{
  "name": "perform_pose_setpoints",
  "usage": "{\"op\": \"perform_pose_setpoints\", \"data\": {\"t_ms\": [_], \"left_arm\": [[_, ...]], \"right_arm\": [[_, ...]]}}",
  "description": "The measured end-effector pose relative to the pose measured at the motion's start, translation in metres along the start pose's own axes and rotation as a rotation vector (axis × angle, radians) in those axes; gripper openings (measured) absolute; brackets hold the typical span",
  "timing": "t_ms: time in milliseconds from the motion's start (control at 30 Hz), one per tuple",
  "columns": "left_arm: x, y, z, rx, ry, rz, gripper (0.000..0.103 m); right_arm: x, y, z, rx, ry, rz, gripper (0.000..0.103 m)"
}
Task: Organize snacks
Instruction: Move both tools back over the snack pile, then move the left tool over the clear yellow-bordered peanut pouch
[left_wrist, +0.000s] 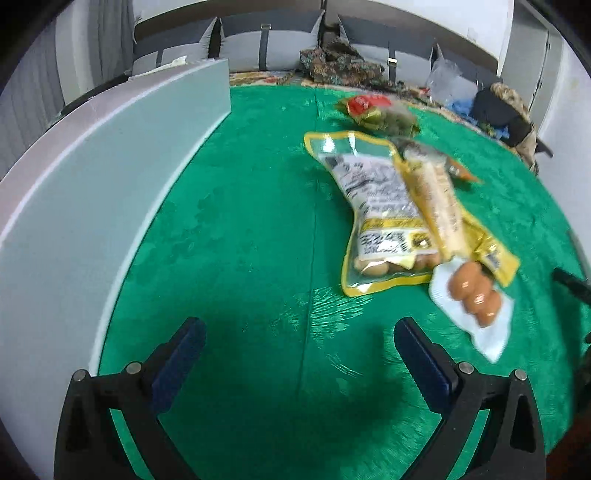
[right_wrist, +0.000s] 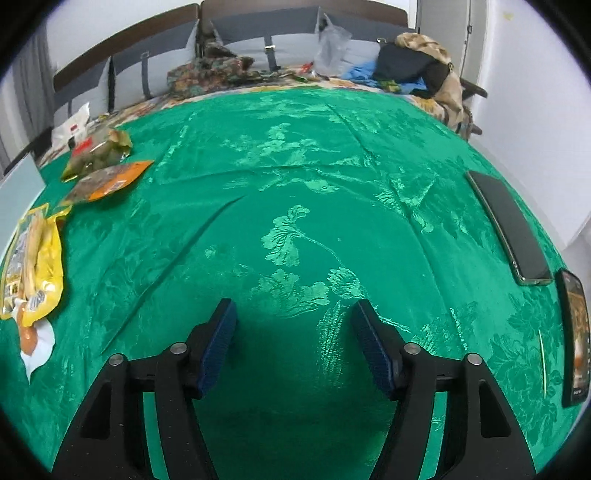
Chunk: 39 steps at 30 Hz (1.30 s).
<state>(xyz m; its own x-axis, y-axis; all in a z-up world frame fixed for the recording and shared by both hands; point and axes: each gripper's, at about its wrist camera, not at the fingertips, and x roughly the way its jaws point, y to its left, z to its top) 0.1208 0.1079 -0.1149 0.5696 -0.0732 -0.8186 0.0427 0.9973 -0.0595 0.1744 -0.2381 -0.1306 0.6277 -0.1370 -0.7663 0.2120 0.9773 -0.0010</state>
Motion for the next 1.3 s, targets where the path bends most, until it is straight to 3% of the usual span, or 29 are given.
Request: {"op": "perform_pose_setpoints", "data": {"t_ms": [400,1300], "left_arm": [[0.0085,-0.0012,-0.0023,0.065,-0.035,0.016,0.101],[0.0036,-0.0002,-0.0024,0.061,-0.054,-0.037,0.101]], "right_arm": [[0.0066,-0.0041,-0.0068,-0.002,0.008,-0.004,0.082],[0.0071,-0.0049,-0.0065,0.002,0.008,-0.006,0.083]]}}
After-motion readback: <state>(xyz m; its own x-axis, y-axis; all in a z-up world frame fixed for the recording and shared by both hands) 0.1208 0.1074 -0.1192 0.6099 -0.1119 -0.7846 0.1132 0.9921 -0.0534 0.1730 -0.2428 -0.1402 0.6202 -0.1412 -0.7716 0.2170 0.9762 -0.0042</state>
